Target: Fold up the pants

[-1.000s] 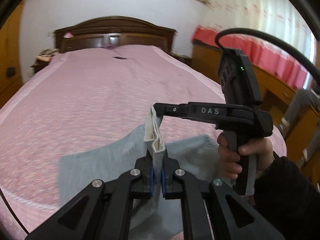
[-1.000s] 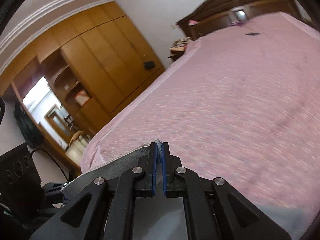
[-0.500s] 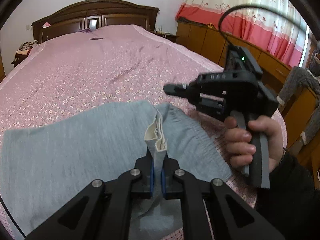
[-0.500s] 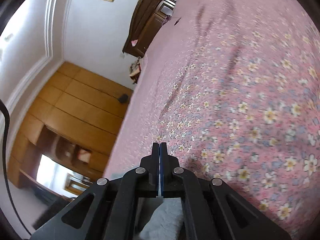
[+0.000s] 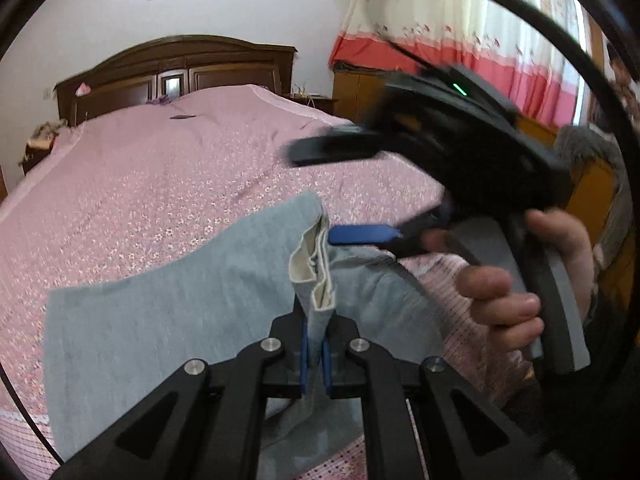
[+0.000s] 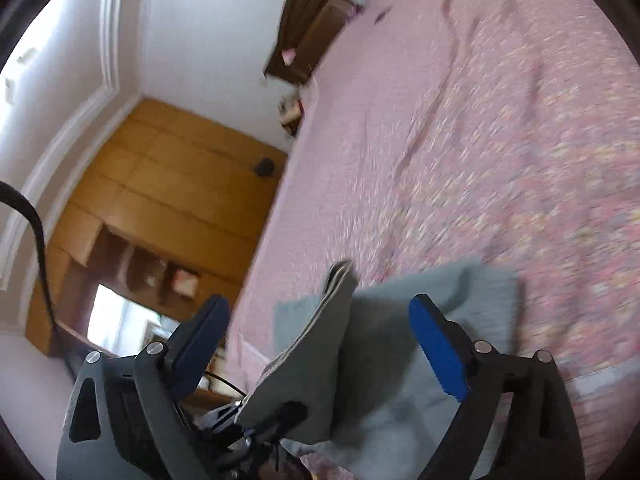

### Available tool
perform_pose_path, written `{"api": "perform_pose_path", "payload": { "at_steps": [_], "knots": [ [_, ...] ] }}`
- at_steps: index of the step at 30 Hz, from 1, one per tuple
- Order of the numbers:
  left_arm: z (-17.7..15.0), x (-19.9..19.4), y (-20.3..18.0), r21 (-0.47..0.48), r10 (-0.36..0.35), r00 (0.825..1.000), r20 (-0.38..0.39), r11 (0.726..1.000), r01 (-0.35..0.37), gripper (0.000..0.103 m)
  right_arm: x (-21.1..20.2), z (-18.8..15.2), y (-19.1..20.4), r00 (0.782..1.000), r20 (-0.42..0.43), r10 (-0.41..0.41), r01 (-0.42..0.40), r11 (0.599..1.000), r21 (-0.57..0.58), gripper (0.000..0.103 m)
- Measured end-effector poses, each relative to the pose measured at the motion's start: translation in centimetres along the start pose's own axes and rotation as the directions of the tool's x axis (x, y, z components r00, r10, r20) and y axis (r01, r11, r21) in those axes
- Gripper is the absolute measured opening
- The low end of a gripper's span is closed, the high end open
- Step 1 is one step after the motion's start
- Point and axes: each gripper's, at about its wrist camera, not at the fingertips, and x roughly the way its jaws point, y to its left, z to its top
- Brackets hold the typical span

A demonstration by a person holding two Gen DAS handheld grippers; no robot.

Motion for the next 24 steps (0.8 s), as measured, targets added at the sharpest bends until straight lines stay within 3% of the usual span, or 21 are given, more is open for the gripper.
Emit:
{"api": "perform_pose_path", "payload": {
  "at_steps": [2, 3, 4, 5, 6, 9, 11, 13, 15, 18, 24],
  "knots": [
    [-0.4, 0.3, -0.3, 0.021, 0.011, 1.000, -0.012, 1.000, -0.011, 0.005, 1.7, 0.2, 0.9, 0.998, 0.000, -0.055, 0.055, 0.998, -0.020, 0.089],
    [-0.5, 0.4, -0.4, 0.025, 0.012, 1.000, -0.014, 1.000, -0.012, 0.005, 2.7, 0.5, 1.2, 0.996, 0.009, -0.085, 0.085, 0.996, -0.034, 0.069],
    [-0.5, 0.3, -0.4, 0.028, 0.012, 1.000, -0.014, 1.000, -0.011, 0.005, 3.3, 0.9, 1.2, 0.995, 0.002, -0.102, 0.102, 0.994, -0.032, 0.025],
    [-0.4, 0.3, -0.7, 0.038, 0.010, 1.000, -0.012, 0.999, -0.010, 0.005, 3.7, 1.2, 1.0, 0.993, -0.019, -0.114, 0.114, 0.993, -0.028, 0.010],
    [-0.3, 0.2, -1.1, 0.049, 0.011, 1.000, -0.010, 0.999, -0.010, 0.005, 4.3, 1.7, 0.7, 0.991, -0.051, -0.127, 0.126, 0.992, -0.011, 0.008],
    [0.1, 0.2, -2.9, 0.102, -0.001, 1.000, -0.005, 0.995, 0.002, 0.004, 3.9, 2.7, -0.1, 0.998, -0.039, -0.047, 0.048, 0.998, 0.042, 0.008],
    [-0.1, 0.8, -4.3, 0.135, -0.016, 1.000, -0.024, 0.991, 0.019, 0.005, 2.6, 2.9, -0.5, 0.998, -0.017, -0.065, 0.065, 0.998, 0.025, 0.007],
    [-0.8, 1.9, -5.8, 0.159, -0.007, 0.999, -0.046, 0.987, 0.014, 0.005, 0.9, 2.9, -1.7, 0.990, 0.007, -0.141, 0.141, 0.990, 0.021, 0.007],
    [-1.5, 2.8, -6.5, 0.176, 0.018, 0.999, -0.047, 0.984, -0.010, 0.005, 0.6, 3.0, -3.2, 0.980, -0.028, -0.198, 0.199, 0.980, 0.015, 0.008],
    [-2.4, 4.0, -7.1, 0.186, 0.053, 0.997, -0.054, 0.982, -0.042, 0.005, 1.1, 2.2, -5.4, 0.934, -0.061, -0.351, 0.350, 0.936, -0.030, 0.008],
    [-2.8, 5.2, -6.9, 0.138, 0.024, 0.997, -0.073, 0.990, -0.014, 0.005, -0.4, 2.6, -7.1, 0.953, -0.045, -0.301, 0.301, 0.954, -0.017, 0.003]
  ]
}}
